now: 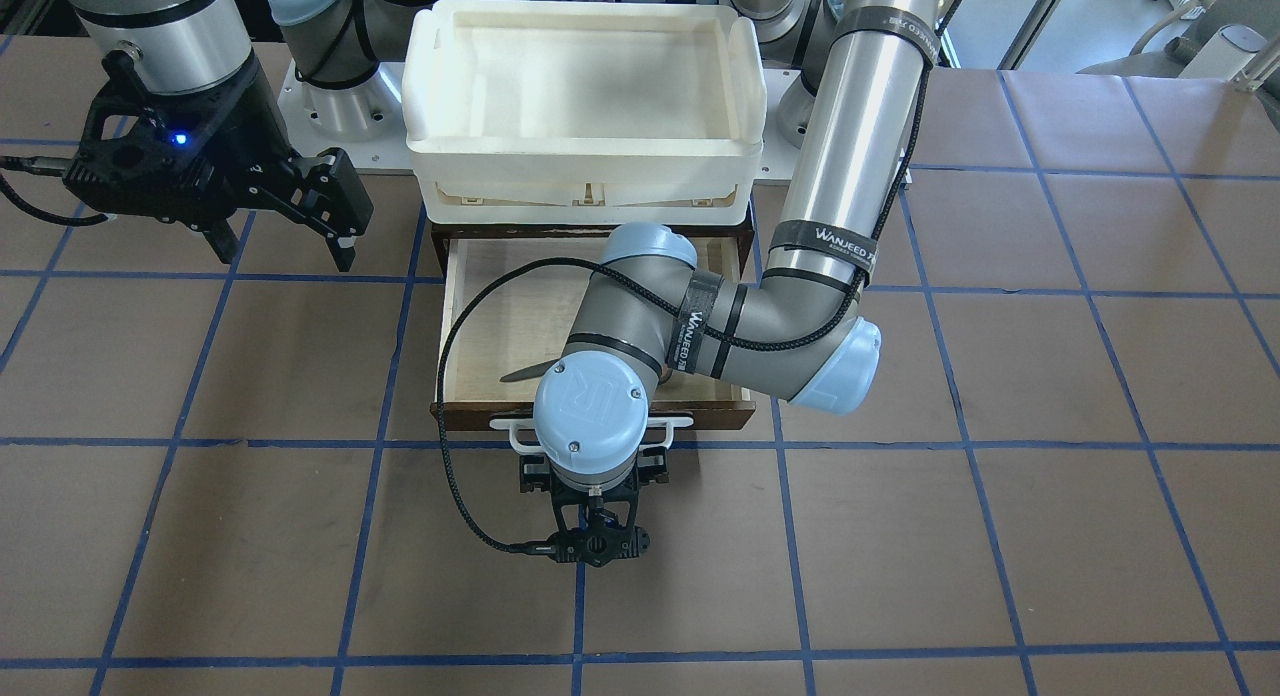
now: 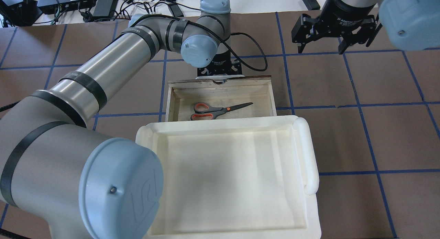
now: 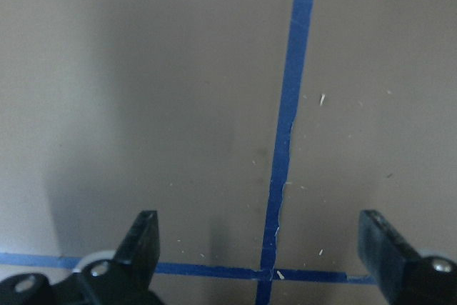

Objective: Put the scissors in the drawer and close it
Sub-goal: 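Push the drawer front with the left gripper toward the cabinet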

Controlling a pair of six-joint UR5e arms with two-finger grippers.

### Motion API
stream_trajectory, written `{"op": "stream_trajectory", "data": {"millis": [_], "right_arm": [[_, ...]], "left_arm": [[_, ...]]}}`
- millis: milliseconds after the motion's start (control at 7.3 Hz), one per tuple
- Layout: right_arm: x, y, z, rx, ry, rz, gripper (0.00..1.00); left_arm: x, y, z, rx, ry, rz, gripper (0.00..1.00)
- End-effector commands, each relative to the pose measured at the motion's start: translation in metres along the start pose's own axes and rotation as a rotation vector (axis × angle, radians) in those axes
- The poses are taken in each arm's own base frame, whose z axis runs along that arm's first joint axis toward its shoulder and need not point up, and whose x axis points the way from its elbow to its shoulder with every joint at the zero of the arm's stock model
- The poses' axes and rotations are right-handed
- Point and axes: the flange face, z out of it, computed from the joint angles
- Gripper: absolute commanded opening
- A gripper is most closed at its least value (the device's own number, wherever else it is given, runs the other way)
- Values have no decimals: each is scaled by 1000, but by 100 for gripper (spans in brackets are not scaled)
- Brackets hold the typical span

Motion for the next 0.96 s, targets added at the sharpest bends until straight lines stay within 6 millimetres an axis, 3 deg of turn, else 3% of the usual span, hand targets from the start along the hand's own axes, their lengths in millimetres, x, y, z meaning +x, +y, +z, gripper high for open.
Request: {"op": "stream_trajectory", "data": {"millis": [0, 274, 548, 822], "right_arm": [[0, 1, -2, 4, -3, -1, 100], [-1, 4, -8, 15, -10, -1, 100], [-3, 5, -9, 13, -38, 0, 100], [-2, 6, -8, 9, -29, 0, 100]], "left_arm": [[-2, 13, -19, -28, 7, -7, 100], [-4, 22, -28, -45, 8, -4, 100], [-9, 42, -27, -72, 0, 0, 100], [-14, 63, -40, -83, 18, 7, 100]]}}
